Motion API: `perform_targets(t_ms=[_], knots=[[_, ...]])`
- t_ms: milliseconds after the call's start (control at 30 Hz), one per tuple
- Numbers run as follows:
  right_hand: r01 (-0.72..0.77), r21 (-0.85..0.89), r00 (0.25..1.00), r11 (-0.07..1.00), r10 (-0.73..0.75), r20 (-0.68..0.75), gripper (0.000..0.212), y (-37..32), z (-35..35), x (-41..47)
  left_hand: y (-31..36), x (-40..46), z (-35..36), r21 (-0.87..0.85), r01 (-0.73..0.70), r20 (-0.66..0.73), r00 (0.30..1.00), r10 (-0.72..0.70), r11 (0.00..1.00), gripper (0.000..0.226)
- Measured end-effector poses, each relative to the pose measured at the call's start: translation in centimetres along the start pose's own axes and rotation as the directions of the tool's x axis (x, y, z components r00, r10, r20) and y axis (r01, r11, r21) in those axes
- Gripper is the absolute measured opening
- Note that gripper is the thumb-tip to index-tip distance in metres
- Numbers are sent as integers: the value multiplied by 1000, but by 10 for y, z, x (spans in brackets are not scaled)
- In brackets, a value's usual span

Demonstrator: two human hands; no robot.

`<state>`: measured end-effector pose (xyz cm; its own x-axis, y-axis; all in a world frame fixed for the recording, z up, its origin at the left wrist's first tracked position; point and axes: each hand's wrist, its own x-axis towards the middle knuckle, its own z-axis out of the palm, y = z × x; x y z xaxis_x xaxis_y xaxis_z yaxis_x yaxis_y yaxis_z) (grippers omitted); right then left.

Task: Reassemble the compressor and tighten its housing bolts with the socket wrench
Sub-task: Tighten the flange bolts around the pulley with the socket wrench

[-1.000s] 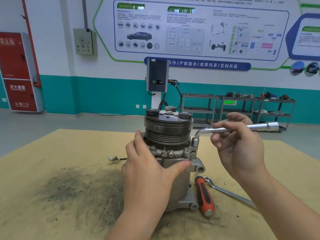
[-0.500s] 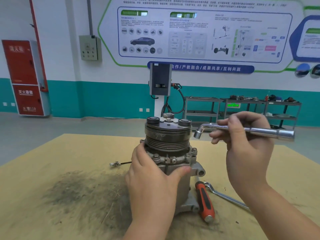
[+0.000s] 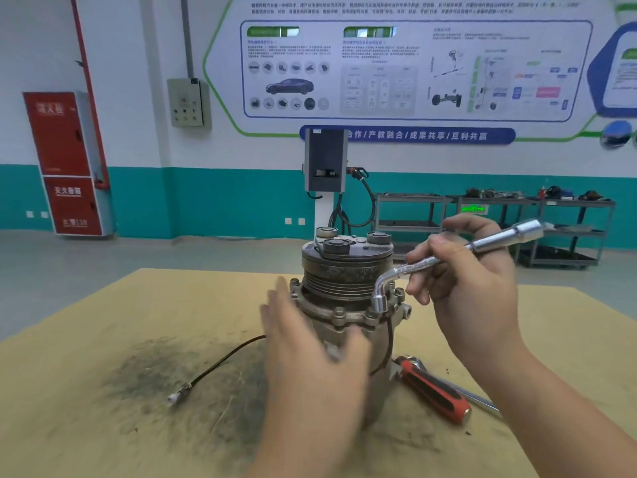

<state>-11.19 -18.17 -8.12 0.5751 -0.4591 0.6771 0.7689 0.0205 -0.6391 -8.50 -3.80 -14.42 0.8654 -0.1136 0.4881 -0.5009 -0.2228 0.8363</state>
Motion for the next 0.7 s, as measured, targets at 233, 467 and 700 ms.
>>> perform_targets(t_ms=[233,467,700], knots=[[31,21,999,999,-32,35,15,8,0,-2,-55,61,-33,-114,100,369,928,-51,988,137],[56,67,998,996,-55,-19,17,14,-7,1,-79,66,-18,-249,49,388,920,53,967,98],[-4,140,997,990,16,-82,21,26,-6,-4,-81,66,-20,-176,22,341,939,40,984,94]])
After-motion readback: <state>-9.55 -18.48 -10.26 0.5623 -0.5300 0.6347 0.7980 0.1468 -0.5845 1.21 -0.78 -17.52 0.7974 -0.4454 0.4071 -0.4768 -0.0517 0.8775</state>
